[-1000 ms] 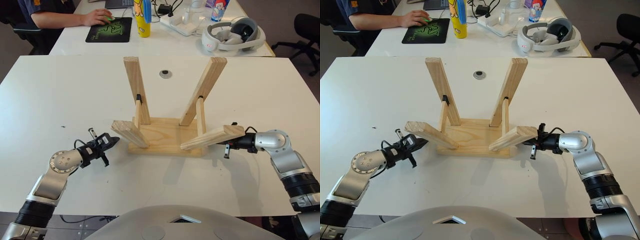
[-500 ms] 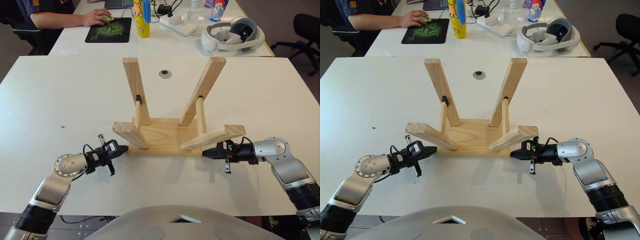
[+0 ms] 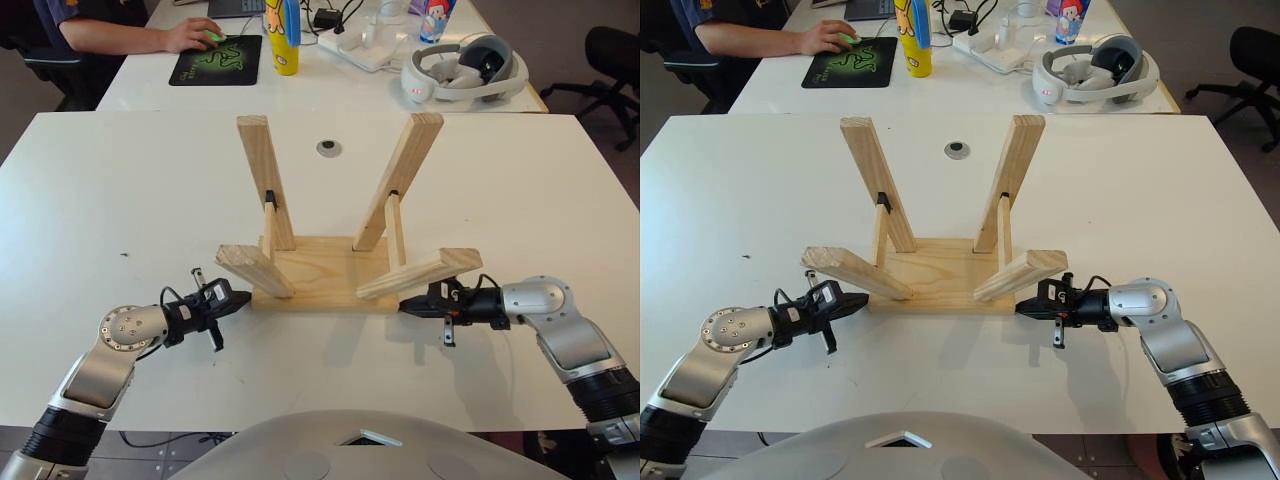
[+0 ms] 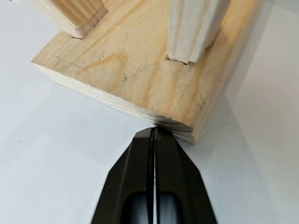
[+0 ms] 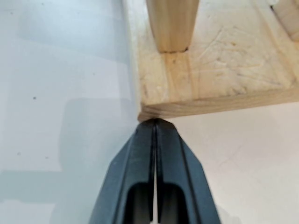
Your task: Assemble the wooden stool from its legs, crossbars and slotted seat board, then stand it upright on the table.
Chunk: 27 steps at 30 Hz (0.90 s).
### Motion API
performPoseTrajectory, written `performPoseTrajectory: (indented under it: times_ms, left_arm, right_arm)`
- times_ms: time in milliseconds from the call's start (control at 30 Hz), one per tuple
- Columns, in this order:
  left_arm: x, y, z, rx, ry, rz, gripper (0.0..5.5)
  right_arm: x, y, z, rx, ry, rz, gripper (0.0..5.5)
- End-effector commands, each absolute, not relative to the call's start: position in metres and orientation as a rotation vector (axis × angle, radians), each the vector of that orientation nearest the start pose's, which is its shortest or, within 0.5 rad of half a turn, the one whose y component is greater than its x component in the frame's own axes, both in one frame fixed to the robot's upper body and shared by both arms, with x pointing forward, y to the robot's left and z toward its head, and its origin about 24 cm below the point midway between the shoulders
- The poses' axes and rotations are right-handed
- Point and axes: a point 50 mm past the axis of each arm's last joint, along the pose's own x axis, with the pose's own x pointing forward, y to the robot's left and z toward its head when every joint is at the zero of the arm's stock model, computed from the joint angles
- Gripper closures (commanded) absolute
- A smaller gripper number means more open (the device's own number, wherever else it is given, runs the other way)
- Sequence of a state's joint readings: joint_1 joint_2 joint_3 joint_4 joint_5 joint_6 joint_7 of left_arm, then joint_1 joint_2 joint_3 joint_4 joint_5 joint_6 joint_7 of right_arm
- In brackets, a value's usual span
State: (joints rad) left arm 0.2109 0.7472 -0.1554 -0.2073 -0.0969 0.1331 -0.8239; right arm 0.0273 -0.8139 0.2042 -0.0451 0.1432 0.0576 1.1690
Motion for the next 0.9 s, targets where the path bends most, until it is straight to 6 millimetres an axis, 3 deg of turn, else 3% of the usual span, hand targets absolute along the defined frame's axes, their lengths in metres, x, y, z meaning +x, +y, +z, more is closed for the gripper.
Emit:
performPoseTrajectory:
  times_ms: [33, 233, 633, 900]
  left_arm:
    - [0.177, 0.23, 0.026, 0.549, 0.593, -0.969, 5.48]
    - [0.174, 0.241, 0.03, 0.55, 0.615, -0.97, 5.48]
    - [0.176, 0.215, 0.034, 0.516, 0.545, -1.036, 5.48]
    - [0.188, 0.21, 0.042, 0.51, 0.486, -1.037, 5.48]
  right_arm:
    - [0.2, -0.214, 0.041, -0.509, 0.529, 1.322, 5.5]
    - [0.197, -0.215, 0.039, -0.506, 0.535, 1.313, 5.5]
    - [0.197, -0.214, 0.039, -0.505, 0.531, 1.317, 5.5]
    - [0.2, -0.211, 0.043, -0.489, 0.504, 1.329, 5.5]
